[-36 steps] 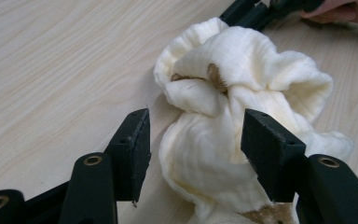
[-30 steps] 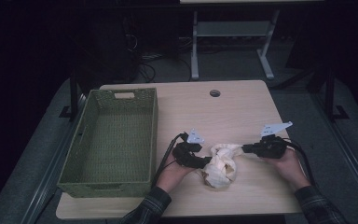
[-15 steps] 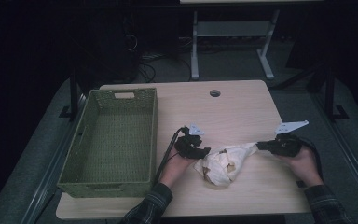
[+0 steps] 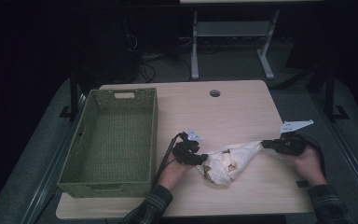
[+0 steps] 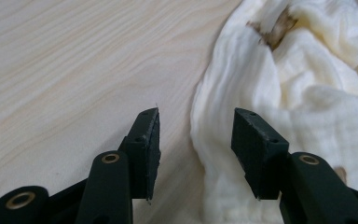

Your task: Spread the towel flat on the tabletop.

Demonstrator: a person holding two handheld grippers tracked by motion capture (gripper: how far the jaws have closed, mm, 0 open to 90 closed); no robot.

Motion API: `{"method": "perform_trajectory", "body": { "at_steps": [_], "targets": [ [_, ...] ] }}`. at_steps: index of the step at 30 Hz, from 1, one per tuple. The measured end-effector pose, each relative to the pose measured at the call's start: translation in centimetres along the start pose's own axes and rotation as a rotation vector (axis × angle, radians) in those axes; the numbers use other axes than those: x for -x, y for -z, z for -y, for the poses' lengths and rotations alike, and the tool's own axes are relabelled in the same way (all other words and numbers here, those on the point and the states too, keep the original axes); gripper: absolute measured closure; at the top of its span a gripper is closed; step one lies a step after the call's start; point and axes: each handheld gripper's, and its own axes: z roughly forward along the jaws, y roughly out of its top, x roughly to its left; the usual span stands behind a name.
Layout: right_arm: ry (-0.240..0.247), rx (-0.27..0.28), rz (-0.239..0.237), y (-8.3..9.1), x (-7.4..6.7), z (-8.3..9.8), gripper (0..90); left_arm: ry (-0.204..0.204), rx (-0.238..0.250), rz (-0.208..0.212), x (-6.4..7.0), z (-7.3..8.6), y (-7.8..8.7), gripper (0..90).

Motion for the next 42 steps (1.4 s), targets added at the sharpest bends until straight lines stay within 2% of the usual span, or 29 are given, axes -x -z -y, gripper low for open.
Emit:
{"method": "perform_trajectory", "body": {
  "at_steps": [5, 8, 10, 12, 14, 15, 17, 20, 24, 26, 34, 42],
  "targets": [
    [-0.023, 0.01, 0.02, 0.6, 0.8, 0.4, 87.1, -0.002, -0.021, 0.008, 0.4, 0.5, -0.1, 52.1],
    [-0.022, 0.02, 0.014, 0.6, 1.0, 0.5, 87.1, -0.015, -0.045, 0.003, 0.3, 0.5, -0.7, 54.3],
    [-0.014, 0.017, 0.017, 0.6, 0.9, 0.4, 87.2, -0.01, -0.052, 0.002, 0.1, 0.5, -0.9, 61.7],
    [-0.008, 0.021, 0.015, 0.6, 0.8, 0.3, 87.1, -0.013, -0.066, -0.001, -0.1, 0.4, -0.8, 74.9],
    [-0.006, 0.027, 0.012, 0.7, 0.8, 0.2, 87.1, -0.009, -0.048, -0.003, -0.1, 0.2, -0.4, 85.8],
    [-0.01, 0.035, 0.01, 0.8, 0.8, 0.1, 87.2, -0.011, -0.043, -0.009, -0.1, 0.0, -0.3, 87.9],
    [-0.005, 0.048, 0.006, 0.9, 0.8, -0.1, 87.1, -0.019, -0.024, -0.038, -0.1, -0.6, 0.1, 88.4],
    [0.001, 0.057, 0.005, 1.1, 0.6, -0.5, 87.1, -0.017, -0.006, -0.051, -0.3, -1.1, 0.3, 88.9],
    [0.006, 0.052, 0.006, 0.9, 0.7, -0.6, 87.1, -0.027, -0.006, -0.099, -0.8, -1.7, 0.2, 89.2],
    [0.005, 0.054, 0.011, 1.0, 0.8, -0.9, 87.1, -0.006, 0.026, -0.117, -1.2, -2.2, 0.4, 89.2],
    [0.005, 0.104, 0.031, 1.5, 2.3, -2.7, 87.1, 0.034, 0.1, -0.175, -3.0, -5.3, 0.6, 89.2],
    [-0.009, 0.086, 0.068, 1.5, 4.4, -4.0, 87.1, 0.067, 0.102, -0.258, -5.6, -6.9, 0.2, 89.3]
  ]
}}
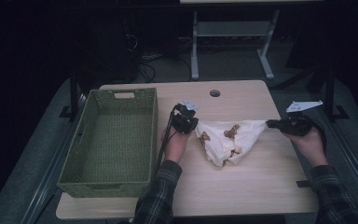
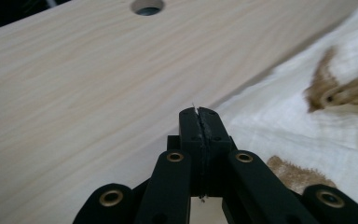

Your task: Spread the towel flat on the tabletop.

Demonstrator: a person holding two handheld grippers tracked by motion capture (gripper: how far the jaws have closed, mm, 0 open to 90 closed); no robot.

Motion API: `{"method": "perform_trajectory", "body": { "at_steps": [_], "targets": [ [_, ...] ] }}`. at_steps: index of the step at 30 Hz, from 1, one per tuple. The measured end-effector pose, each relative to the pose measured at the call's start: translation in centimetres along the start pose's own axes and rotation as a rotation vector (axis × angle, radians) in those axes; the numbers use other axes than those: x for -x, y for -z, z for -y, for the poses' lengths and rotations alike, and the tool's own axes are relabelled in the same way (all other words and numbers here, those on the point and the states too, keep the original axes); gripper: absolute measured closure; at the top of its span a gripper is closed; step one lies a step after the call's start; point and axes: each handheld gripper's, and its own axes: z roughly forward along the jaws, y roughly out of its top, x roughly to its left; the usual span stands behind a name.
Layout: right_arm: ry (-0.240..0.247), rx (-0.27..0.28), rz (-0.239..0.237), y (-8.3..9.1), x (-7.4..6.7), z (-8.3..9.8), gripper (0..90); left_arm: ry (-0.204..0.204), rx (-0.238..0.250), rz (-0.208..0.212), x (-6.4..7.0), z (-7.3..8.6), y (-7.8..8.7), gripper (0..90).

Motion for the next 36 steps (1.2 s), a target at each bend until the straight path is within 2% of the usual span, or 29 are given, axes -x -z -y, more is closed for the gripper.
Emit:
{"method": "perform_trajectory", "body": {
  "at_steps": [2, 6, 10, 12, 13, 15, 17, 22, 25, 27, 31, 34, 36],
  "targets": [
    [-0.008, -0.009, -0.001, -0.2, 0.5, 0.0, 87.4, 0.017, 0.006, -0.015, -0.4, -0.1, -0.5, 89.5],
    [-0.023, -0.041, -0.001, -1.4, 1.0, 0.1, 87.5, -0.005, -0.027, -0.054, -0.7, -0.1, -2.1, 89.5],
    [-0.027, -0.087, 0.007, -3.3, 0.9, 0.2, 87.0, -0.002, -0.049, -0.079, -1.0, 0.3, -3.9, 88.9],
    [-0.027, -0.099, 0.026, -4.1, 1.0, 0.2, 80.0, 0.004, -0.068, -0.067, -1.1, 0.6, -4.6, 87.3],
    [-0.033, -0.103, 0.029, -4.3, 1.0, 0.2, 75.9, 0.004, -0.068, -0.065, -1.0, 0.7, -4.8, 81.9],
    [-0.039, -0.095, 0.034, -4.3, 0.9, 0.1, 67.1, -0.003, -0.066, -0.042, -0.7, 0.7, -4.6, 75.0],
    [-0.041, -0.072, 0.02, -3.9, 0.6, 0.0, 65.6, -0.007, -0.056, -0.02, -0.4, 0.7, -4.1, 69.4],
    [-0.055, -0.029, -0.022, -2.8, -0.2, 0.0, 65.6, 0.004, -0.019, 0.078, 0.6, 0.6, -2.6, 64.1],
    [-0.052, -0.029, -0.039, -2.6, -1.2, 0.1, 65.6, -0.001, -0.005, 0.137, 1.3, 0.9, -1.8, 61.5],
    [-0.048, -0.026, -0.053, -2.5, -2.0, 0.2, 65.7, 0.011, 0.005, 0.184, 1.7, 1.2, -1.2, 60.9],
    [-0.039, -0.015, -0.085, -2.1, -3.6, 0.3, 66.6, -0.02, 0.004, 0.244, 3.1, 1.9, 0.1, 59.4],
    [-0.028, -0.012, -0.103, -1.8, -4.9, 0.2, 67.1, -0.055, 0.01, 0.266, 4.0, 2.3, 1.0, 58.4],
    [-0.023, -0.009, -0.134, -1.7, -5.7, 0.2, 67.3, -0.072, 0.017, 0.28, 4.6, 2.6, 1.6, 57.8]
  ]
}}
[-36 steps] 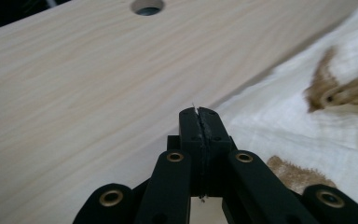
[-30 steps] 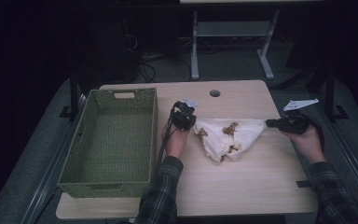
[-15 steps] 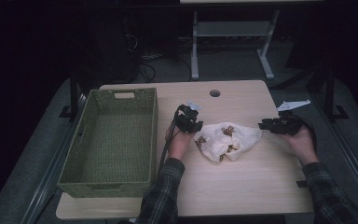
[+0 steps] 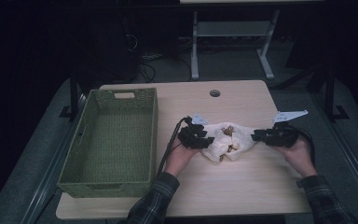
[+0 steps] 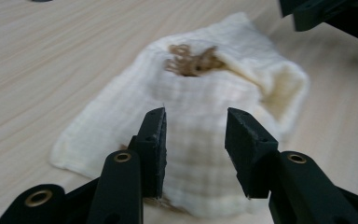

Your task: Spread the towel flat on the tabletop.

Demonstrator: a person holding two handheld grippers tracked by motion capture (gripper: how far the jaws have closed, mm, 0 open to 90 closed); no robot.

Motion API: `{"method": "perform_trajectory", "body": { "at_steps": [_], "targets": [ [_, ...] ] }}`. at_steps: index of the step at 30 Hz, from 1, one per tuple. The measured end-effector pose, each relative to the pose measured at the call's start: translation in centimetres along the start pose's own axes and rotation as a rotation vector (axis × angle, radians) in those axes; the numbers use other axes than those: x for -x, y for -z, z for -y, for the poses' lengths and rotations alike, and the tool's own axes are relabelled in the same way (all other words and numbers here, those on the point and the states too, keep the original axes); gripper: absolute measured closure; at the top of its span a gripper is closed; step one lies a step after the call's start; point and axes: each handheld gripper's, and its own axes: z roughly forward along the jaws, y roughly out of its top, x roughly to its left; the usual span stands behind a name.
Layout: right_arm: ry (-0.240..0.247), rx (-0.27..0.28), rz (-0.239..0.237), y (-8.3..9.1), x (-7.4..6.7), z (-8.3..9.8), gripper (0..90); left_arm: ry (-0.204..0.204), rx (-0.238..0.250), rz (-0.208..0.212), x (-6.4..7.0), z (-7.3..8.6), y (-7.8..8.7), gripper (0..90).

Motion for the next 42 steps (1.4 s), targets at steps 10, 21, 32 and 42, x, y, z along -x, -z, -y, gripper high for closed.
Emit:
{"method": "perform_trajectory", "body": {
  "at_steps": [10, 21, 32, 42],
  "targets": [
    [0.044, 0.021, -0.11, -1.2, -3.9, -0.7, 70.2, -0.084, 0.005, 0.05, 3.4, 1.1, 0.5, 57.1],
    [0.089, -0.044, -0.16, -4.3, -6.1, -0.3, 69.4, -0.13, -0.078, 0.017, 4.0, 2.0, -2.6, 56.6],
    [0.129, -0.128, -0.119, -6.5, -6.3, 0.3, 86.7, -0.124, -0.114, -0.007, 3.2, 2.3, -3.6, 85.1],
    [0.115, -0.026, -0.111, -2.5, -5.1, -0.2, 88.1, -0.078, -0.015, -0.023, 2.2, 0.7, 0.6, 86.0]
  ]
}}
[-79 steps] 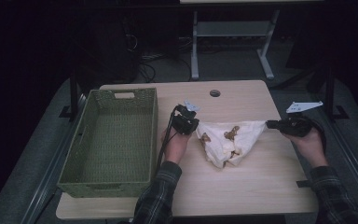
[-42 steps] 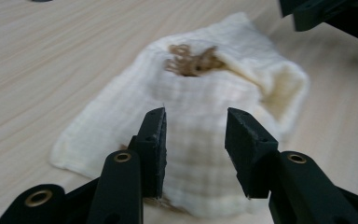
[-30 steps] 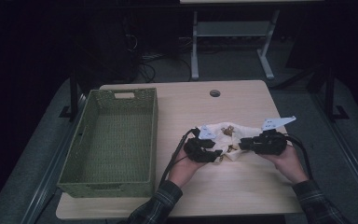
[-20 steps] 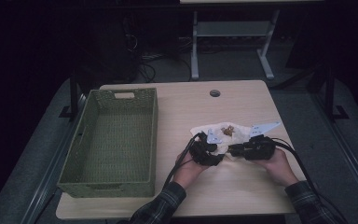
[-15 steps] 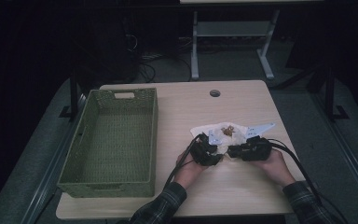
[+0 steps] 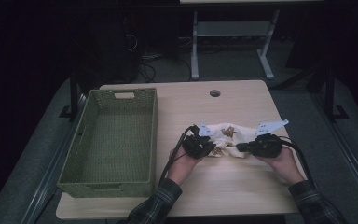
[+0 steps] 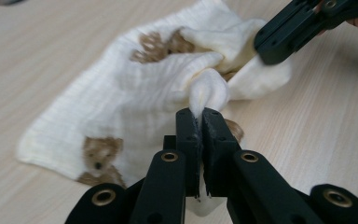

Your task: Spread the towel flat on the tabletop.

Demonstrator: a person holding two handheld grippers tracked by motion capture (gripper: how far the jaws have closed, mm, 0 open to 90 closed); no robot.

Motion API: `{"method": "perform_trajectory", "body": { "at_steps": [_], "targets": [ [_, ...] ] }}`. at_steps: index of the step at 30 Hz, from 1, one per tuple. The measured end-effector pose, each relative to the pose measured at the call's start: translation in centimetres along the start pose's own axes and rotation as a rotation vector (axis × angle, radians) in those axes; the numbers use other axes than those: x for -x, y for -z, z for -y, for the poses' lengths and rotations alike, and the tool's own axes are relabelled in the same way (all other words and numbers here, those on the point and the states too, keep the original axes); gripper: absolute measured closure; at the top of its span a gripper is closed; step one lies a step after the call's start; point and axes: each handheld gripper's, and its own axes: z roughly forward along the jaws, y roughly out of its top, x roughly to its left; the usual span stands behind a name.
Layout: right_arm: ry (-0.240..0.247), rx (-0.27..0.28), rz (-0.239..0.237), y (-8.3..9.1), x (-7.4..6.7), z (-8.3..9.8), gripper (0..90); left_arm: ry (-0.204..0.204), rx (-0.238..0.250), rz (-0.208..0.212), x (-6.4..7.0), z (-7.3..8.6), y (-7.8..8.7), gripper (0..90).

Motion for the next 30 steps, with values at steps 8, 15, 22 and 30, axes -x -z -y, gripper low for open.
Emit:
{"method": "perform_trajectory", "body": {
  "at_steps": [8, 15, 22, 30],
  "targets": [
    [-0.06, 0.049, 0.065, 3.5, 2.5, 1.2, 88.1, 0.056, -0.004, -0.097, -2.3, 0.3, 1.4, 86.0],
    [-0.105, 0.024, 0.089, 3.5, 4.4, 2.4, 88.1, 0.045, -0.088, -0.163, -2.8, 1.0, -1.0, 81.6],
    [-0.132, -0.031, 0.175, 1.9, 5.9, 3.0, 77.9, 0.054, -0.074, -0.186, -3.1, 1.1, -0.8, 69.6],
    [-0.122, 0.034, 0.151, 4.1, 4.8, 2.8, 74.2, 0.032, -0.037, -0.105, -0.9, 0.7, 0.9, 63.9]
  ]
}}
